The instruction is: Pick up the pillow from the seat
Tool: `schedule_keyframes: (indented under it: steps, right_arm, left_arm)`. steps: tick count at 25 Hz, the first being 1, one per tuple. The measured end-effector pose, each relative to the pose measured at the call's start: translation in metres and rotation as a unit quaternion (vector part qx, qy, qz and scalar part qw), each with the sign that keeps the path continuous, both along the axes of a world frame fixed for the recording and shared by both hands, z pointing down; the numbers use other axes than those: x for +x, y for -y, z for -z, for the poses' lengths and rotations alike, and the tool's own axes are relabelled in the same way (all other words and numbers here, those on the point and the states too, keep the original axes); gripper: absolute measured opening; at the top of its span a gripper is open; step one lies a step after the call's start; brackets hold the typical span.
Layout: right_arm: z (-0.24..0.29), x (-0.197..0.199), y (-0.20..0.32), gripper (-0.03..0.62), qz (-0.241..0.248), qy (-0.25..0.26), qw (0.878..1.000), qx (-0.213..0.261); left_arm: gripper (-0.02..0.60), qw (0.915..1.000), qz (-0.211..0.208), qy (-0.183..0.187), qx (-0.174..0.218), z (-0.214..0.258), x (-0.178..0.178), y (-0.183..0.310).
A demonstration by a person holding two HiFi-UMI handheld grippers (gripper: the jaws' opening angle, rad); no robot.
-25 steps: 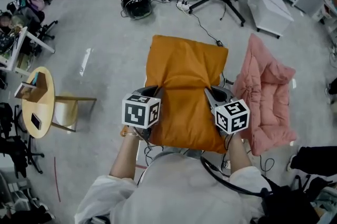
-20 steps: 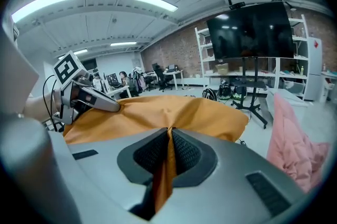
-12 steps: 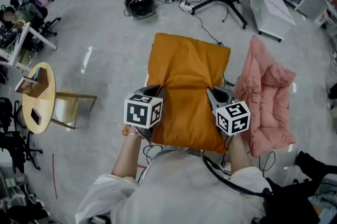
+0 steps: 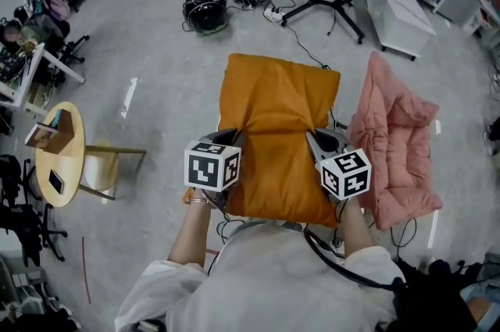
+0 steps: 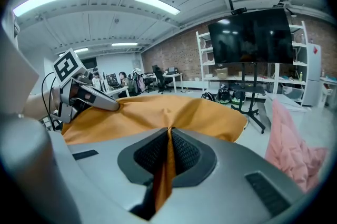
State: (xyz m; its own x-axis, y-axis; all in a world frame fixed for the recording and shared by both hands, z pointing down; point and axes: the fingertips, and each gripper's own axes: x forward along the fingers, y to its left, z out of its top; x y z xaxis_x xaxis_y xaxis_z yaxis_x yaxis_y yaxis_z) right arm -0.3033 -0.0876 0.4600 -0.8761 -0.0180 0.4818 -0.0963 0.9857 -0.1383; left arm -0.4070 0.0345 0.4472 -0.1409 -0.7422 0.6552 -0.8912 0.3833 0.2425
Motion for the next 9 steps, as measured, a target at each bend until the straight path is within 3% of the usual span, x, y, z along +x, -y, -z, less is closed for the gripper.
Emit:
schedule_keyframes:
  steps: [9]
  right_arm:
    - [0.0019, 0.0003, 0.0061, 0.035, -0.008, -0.002, 1.0, 0.007]
  left_arm:
    - [0.025, 0.9999, -0.01, -0.005, 0.006, 0.0007, -0.0019, 0.0077]
